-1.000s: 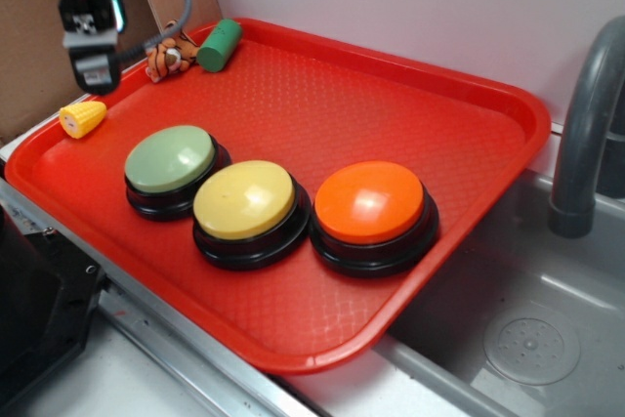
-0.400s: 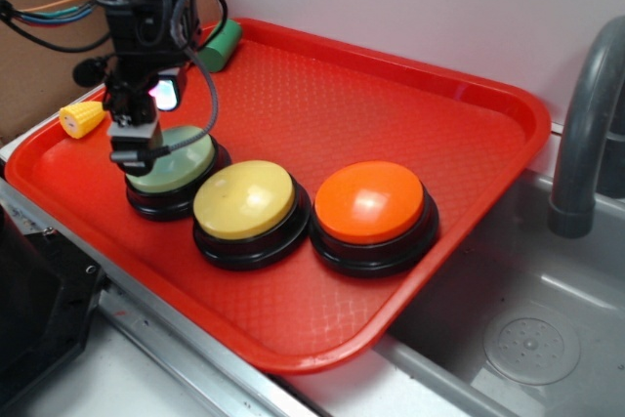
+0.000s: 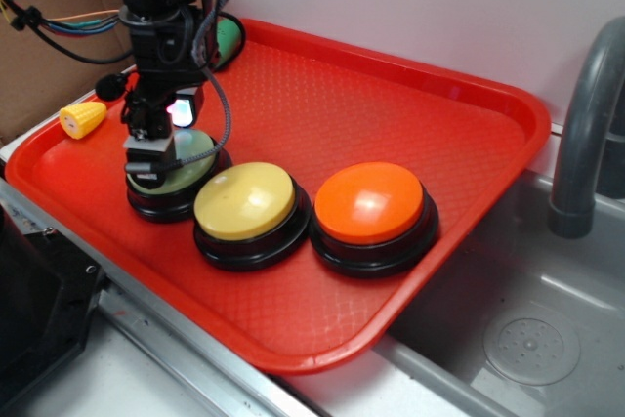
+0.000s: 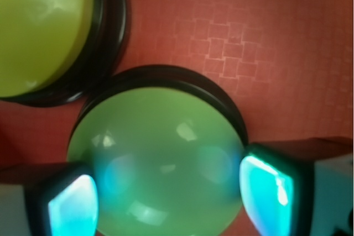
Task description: Push the green button.
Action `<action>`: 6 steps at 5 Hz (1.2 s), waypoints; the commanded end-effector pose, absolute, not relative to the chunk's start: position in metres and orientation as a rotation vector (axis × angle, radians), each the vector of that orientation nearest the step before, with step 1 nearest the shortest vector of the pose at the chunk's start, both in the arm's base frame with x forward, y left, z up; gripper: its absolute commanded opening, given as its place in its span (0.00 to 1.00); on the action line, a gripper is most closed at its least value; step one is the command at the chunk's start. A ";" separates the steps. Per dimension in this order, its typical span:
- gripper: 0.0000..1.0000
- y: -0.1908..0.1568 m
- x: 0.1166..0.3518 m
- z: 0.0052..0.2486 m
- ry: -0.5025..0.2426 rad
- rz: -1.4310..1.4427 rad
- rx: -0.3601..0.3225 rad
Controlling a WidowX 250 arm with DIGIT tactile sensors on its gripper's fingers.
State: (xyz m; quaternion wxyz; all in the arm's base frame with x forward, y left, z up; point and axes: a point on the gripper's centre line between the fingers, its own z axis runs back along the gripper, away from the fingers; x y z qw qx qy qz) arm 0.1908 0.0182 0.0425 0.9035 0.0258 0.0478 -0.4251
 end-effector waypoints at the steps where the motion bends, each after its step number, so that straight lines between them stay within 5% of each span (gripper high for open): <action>1: 1.00 0.011 0.181 0.114 0.010 -0.824 0.169; 4: 1.00 0.027 0.167 0.161 0.060 -0.546 0.095; 6: 1.00 0.027 0.171 0.179 -0.005 -0.423 0.111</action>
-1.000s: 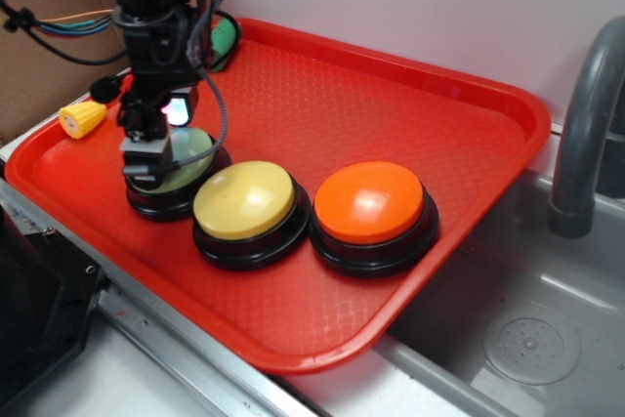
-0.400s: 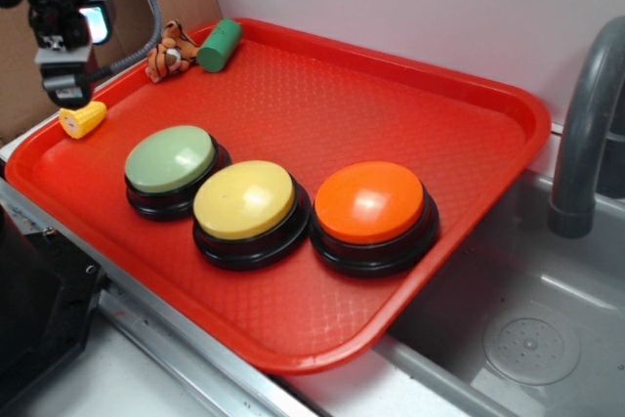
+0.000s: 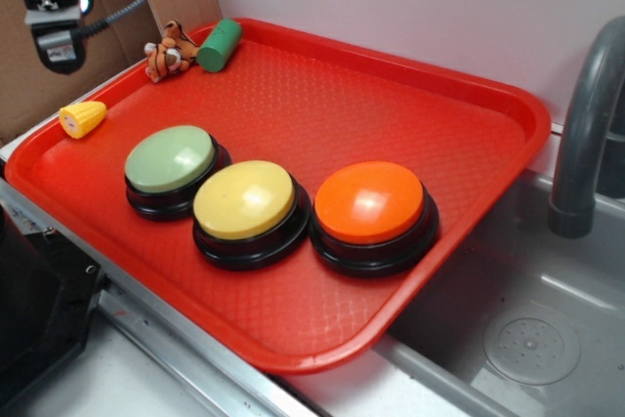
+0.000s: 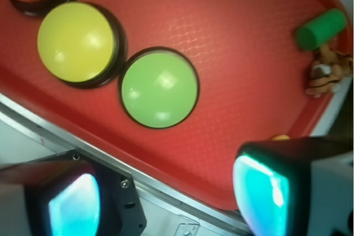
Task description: Push the green button.
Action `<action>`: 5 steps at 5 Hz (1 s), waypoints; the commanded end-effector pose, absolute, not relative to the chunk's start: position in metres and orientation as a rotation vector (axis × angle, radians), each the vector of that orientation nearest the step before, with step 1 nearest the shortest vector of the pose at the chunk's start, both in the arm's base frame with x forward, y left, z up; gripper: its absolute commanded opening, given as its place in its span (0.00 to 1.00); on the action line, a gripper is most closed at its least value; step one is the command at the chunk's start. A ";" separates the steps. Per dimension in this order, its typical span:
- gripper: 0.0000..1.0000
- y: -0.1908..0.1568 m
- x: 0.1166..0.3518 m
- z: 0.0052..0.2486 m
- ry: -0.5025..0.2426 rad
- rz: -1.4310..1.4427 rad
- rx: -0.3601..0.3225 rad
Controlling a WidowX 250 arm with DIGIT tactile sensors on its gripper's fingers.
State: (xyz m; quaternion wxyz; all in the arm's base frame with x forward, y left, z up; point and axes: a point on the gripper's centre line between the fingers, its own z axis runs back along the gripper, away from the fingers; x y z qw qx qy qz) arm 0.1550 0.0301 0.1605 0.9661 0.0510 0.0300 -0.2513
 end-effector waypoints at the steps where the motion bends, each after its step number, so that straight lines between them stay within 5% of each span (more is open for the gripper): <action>1: 1.00 0.027 0.172 0.185 -0.012 -0.400 0.101; 3: 1.00 0.046 0.162 0.192 0.006 -0.275 0.049; 5: 1.00 0.067 0.152 0.202 -0.051 -0.185 0.009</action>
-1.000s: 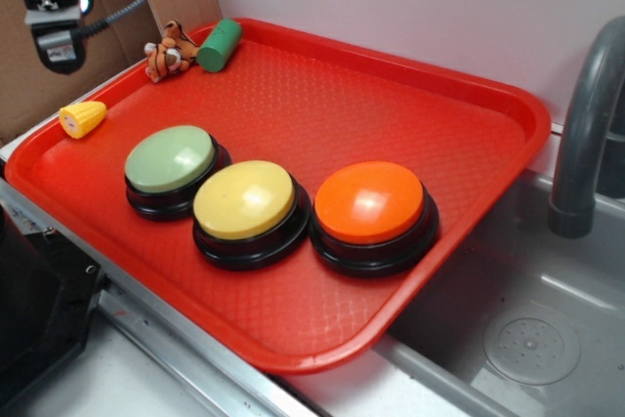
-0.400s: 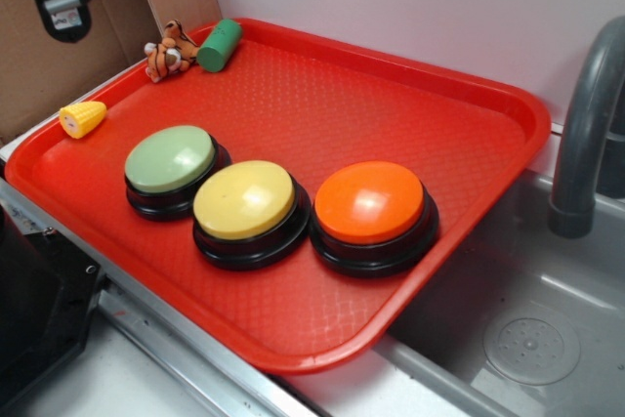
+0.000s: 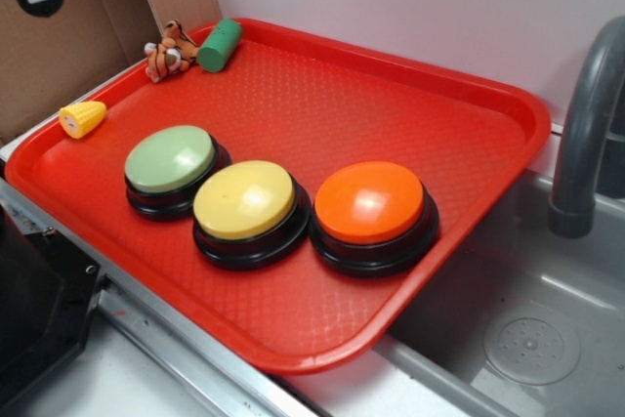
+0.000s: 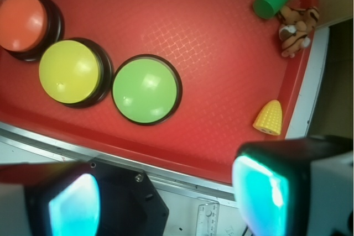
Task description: Push the green button.
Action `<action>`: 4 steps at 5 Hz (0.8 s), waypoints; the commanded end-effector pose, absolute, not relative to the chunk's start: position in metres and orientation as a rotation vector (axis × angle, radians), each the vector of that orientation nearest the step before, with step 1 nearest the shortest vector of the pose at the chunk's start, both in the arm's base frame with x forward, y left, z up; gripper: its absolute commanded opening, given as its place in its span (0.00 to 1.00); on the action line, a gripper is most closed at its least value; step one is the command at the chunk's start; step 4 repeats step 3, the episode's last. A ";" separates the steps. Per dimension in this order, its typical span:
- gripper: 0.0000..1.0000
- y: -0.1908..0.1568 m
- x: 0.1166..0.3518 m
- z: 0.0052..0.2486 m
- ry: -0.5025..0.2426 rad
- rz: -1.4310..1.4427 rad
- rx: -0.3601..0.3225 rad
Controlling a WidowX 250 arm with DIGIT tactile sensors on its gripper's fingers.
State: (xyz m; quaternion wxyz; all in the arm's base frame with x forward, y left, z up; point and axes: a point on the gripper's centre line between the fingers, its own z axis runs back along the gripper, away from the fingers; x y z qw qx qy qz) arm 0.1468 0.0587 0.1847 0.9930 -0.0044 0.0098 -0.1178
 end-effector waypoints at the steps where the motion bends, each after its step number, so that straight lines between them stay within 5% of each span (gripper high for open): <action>1: 1.00 0.069 0.149 0.207 -0.059 -0.158 0.000; 4: 1.00 0.074 0.148 0.201 -0.016 -0.139 -0.010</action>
